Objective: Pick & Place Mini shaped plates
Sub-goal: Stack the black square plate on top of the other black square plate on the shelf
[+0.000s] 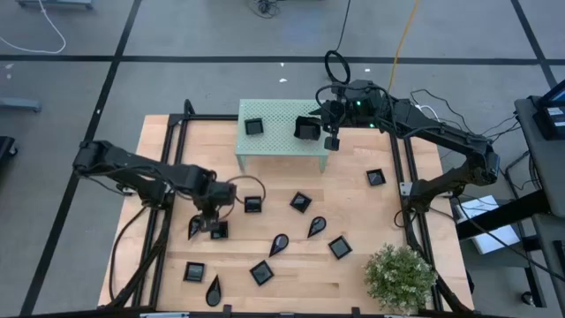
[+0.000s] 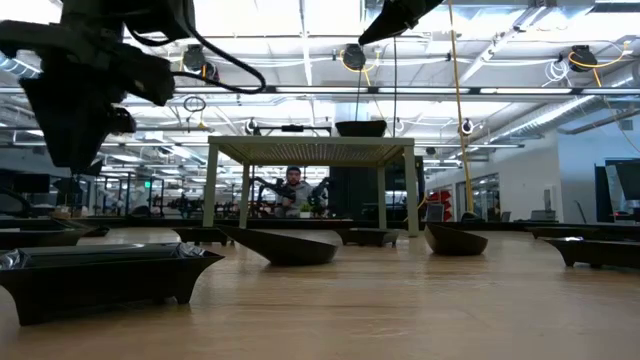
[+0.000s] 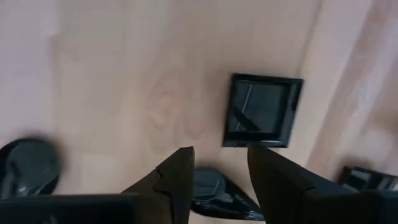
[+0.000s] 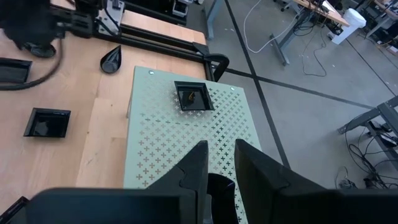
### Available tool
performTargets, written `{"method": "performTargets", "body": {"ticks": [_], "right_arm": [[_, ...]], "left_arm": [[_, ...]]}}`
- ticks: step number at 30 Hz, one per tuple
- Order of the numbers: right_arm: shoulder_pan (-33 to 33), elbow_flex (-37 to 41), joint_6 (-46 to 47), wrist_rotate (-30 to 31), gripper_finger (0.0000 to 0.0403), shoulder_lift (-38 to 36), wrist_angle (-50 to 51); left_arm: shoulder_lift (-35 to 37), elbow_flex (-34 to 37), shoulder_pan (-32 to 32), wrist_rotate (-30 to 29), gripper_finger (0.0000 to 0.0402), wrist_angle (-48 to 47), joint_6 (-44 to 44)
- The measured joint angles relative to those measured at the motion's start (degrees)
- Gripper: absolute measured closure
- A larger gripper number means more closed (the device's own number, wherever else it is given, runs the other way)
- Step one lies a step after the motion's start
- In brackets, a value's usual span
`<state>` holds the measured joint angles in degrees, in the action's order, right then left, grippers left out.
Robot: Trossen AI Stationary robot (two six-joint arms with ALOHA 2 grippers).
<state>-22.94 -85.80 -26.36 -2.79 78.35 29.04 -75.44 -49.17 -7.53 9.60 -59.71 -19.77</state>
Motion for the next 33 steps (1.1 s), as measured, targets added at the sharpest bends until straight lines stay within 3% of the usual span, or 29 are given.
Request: {"method": "performTargets", "body": {"ticks": [11, 17, 26, 29, 33], "right_arm": [[0.0, 0.0, -0.13, -0.02, 0.0337, 0.0, 0.05], [0.0, 0.0, -1.88, -0.04, 0.0337, 0.0, 0.02], [0.0, 0.0, -1.65, -0.2, 0.0337, -0.02, 0.0], [0.0, 0.0, -1.47, -0.2, 0.0337, 0.0, 0.0], [0.0, 0.0, -1.39, -0.2, 0.0337, 0.0, 0.0]], "left_arm": [[-7.4, 2.77, -8.92, -0.94, 0.025, 8.15, -0.55], [-11.34, 4.5, -9.44, -3.66, 0.025, 9.87, -4.36], [-12.57, 6.93, -9.45, -2.97, 0.025, 18.66, -4.95], [-12.59, 7.08, -9.34, -1.54, 0.0268, 19.19, -5.91], [-12.64, 7.13, -9.38, 1.07, 0.0328, 19.79, -6.08]]}}
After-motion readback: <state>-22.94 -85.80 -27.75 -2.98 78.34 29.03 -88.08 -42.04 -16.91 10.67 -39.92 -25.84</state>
